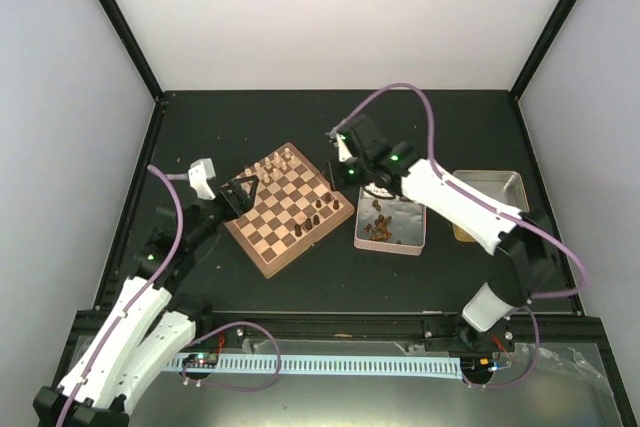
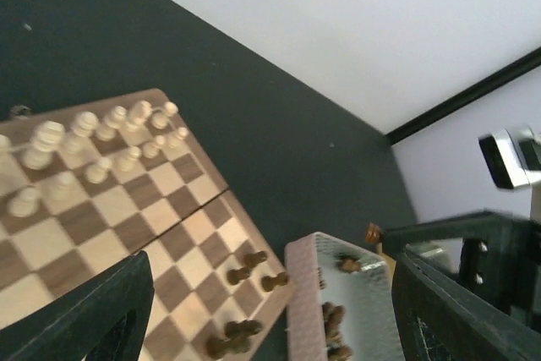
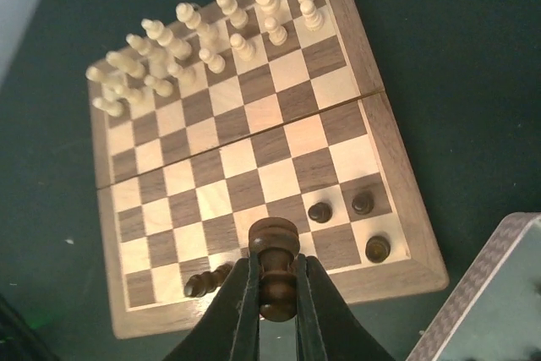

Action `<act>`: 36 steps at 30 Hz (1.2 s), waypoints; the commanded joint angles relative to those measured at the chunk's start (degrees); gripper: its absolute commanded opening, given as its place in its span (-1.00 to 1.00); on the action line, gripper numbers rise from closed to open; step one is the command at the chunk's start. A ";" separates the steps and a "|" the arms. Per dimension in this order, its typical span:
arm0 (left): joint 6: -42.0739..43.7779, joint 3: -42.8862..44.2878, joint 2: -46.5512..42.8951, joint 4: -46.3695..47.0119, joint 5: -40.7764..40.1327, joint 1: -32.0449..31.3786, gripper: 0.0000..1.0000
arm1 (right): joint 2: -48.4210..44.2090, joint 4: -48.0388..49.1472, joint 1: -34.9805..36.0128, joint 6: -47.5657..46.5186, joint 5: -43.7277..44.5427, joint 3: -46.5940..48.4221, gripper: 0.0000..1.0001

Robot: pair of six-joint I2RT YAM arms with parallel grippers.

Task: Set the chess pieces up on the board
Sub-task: Place the chess piece on the chessboard.

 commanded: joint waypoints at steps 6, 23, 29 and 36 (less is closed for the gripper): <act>19.82 7.33 -6.11 -21.09 -6.29 0.57 0.59 | 17.63 -20.37 4.82 -9.93 6.77 19.92 -0.90; 22.00 4.56 -9.38 -20.11 -5.33 0.66 0.60 | 39.63 -34.24 9.12 -11.89 8.39 40.83 -0.87; 21.70 4.09 -9.24 -18.02 -4.25 0.57 0.61 | 42.39 -36.70 9.35 -12.59 9.35 42.63 -0.83; 21.85 4.10 -9.38 -17.85 -4.14 0.57 0.61 | 43.94 -37.43 9.45 -14.07 9.07 43.54 -0.79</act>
